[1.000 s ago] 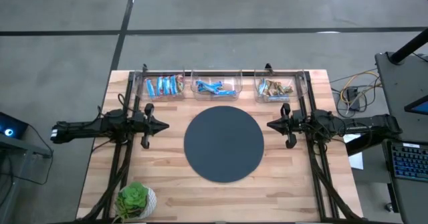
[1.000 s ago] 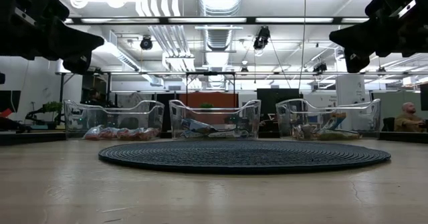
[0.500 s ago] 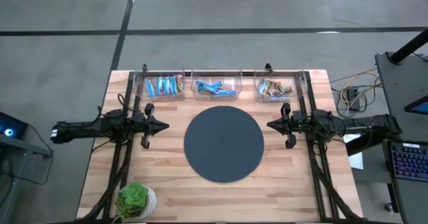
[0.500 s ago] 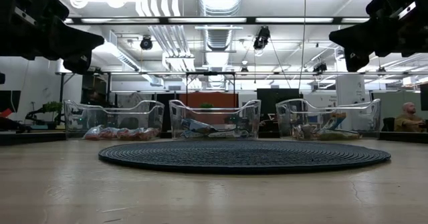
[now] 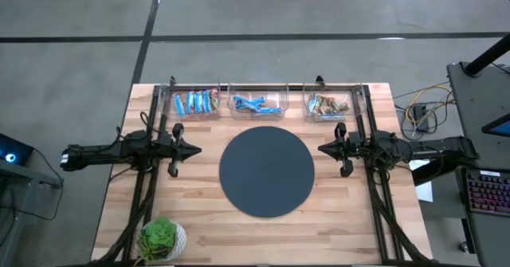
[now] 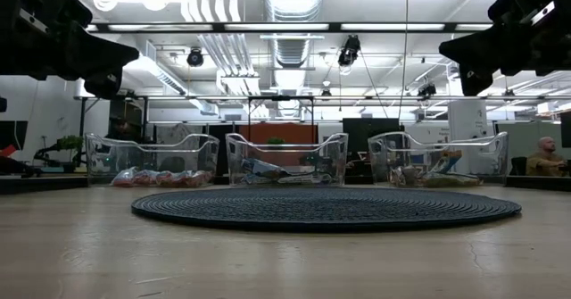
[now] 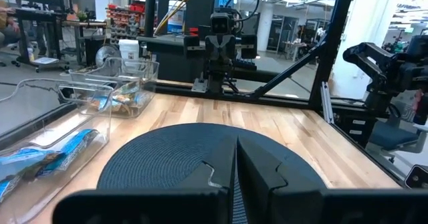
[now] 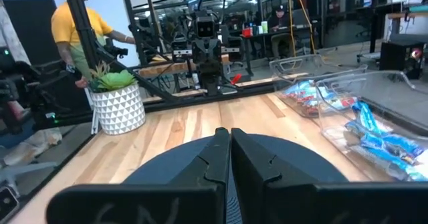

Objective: Pick and place Granola Bars by type
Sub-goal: Return to Home Position

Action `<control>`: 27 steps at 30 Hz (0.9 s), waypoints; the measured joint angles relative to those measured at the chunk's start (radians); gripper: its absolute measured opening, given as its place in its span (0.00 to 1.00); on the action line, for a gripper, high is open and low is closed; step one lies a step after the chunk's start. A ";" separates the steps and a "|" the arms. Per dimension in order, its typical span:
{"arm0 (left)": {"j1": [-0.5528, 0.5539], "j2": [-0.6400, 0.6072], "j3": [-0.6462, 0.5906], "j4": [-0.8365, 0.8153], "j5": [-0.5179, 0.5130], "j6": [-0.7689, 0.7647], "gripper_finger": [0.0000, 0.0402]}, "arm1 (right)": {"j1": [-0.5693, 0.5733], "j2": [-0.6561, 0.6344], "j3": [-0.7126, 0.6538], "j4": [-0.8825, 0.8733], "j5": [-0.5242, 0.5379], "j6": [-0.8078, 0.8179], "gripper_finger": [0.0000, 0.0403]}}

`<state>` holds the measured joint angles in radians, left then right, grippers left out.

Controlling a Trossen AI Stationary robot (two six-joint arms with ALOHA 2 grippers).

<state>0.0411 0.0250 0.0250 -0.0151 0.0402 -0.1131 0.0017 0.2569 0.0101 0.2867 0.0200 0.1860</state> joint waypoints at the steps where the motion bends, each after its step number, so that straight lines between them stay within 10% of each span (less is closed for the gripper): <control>1: 0.000 0.000 0.000 0.000 0.000 0.000 0.00 | 0.000 0.000 0.000 0.000 0.000 0.011 0.02; 27: 0.000 0.000 0.000 0.000 0.000 0.001 0.00 | 0.000 0.031 0.000 -0.041 -0.092 0.131 0.02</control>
<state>0.0413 0.0246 0.0250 -0.0154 0.0402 -0.1120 0.0017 0.2882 0.0105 0.2462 -0.0719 0.3175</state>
